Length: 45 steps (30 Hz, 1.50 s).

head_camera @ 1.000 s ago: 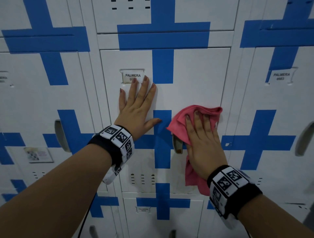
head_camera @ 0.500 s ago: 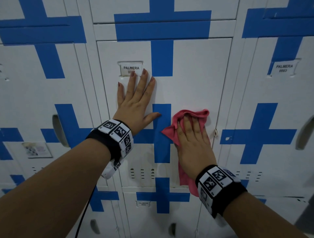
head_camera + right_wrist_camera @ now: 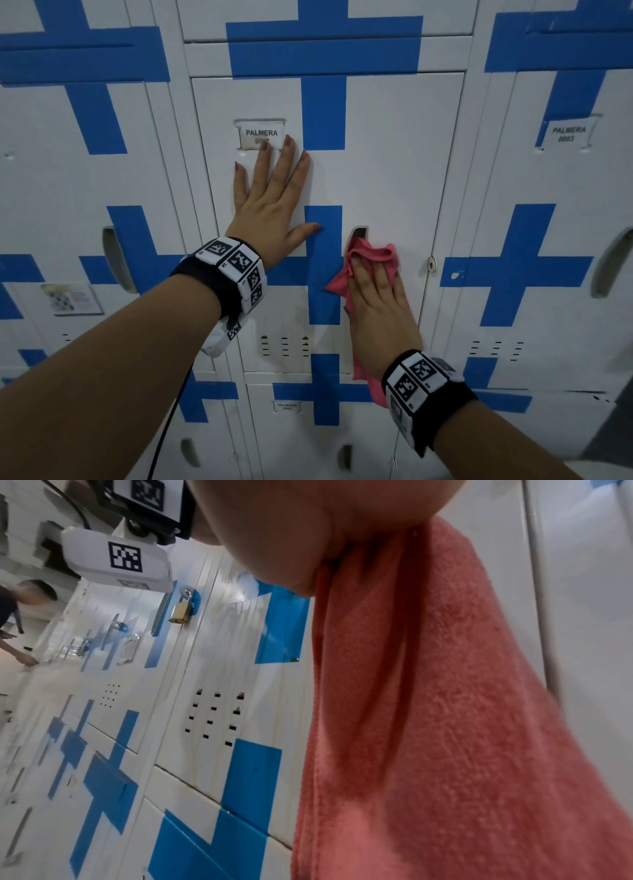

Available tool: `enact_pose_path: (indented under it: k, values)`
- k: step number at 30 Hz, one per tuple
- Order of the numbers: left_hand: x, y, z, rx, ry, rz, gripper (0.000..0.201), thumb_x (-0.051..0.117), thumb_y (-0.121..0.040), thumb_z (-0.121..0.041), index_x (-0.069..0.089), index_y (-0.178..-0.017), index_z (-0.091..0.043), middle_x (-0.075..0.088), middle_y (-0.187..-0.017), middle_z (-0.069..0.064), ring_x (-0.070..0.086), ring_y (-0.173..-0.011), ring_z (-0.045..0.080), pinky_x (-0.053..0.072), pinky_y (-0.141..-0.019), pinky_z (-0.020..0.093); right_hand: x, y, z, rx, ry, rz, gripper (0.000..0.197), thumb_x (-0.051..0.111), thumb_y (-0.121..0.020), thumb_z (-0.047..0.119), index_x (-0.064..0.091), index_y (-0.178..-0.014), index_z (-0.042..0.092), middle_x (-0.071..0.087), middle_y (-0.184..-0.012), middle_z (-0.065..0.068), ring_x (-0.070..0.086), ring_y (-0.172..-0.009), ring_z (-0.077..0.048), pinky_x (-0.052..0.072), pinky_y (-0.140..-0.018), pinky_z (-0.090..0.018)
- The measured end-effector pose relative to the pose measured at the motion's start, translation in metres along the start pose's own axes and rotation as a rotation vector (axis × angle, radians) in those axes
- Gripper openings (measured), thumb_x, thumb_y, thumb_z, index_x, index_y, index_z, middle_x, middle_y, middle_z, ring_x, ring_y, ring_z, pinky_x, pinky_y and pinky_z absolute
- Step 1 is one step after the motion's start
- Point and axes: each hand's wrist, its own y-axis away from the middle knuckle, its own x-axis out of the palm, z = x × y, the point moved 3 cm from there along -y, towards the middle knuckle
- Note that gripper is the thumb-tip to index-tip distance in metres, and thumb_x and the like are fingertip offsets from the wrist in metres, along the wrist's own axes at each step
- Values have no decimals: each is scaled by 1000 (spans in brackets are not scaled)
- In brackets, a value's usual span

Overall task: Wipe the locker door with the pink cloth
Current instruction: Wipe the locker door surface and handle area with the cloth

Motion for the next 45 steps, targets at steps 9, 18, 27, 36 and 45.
enact_pose_path:
  k: [9,18,27,36,45]
  values:
    - [-1,-1,0,-4,-2,6,90,34,-84,-66,-12,-148,-21,-21,-152,-4,-20,-140,22,-11,-110,54,-6,11,-7,-90,50,61,67,38,-75,14,35,-141,5,25,-153,-10,13,-143,-27,12,-111,-46]
    - [-1,0,0,1,3,6,92,38,-84,-65,-11,-149,-21,-22,-152,-5,-22,-140,21,-12,-109,53,-30,-5,-11,-131,128,8,60,29,-79,19,45,-134,2,38,-146,-14,29,-138,-31,15,-111,-47]
    - [0,-1,-1,-1,10,1,90,33,-84,-66,-12,-148,-22,-23,-151,-6,-22,-140,21,-12,-109,53,-39,-16,-9,-101,279,71,65,21,-81,23,26,-143,4,20,-154,-16,10,-142,-34,5,-114,-50]
    - [0,0,0,-1,4,1,91,37,-85,-64,-14,-148,-22,-19,-154,-2,-23,-139,20,-13,-109,53,-35,-8,-8,-102,307,131,66,29,-80,22,26,-144,8,18,-155,-12,9,-144,-31,6,-114,-49]
    - [-1,0,-1,-5,-6,5,92,38,-85,-63,-11,-149,-21,-13,-157,3,-21,-140,21,-11,-110,54,-19,10,-1,-141,192,145,67,62,-69,16,47,-134,5,35,-148,-15,22,-140,-34,17,-114,-53]
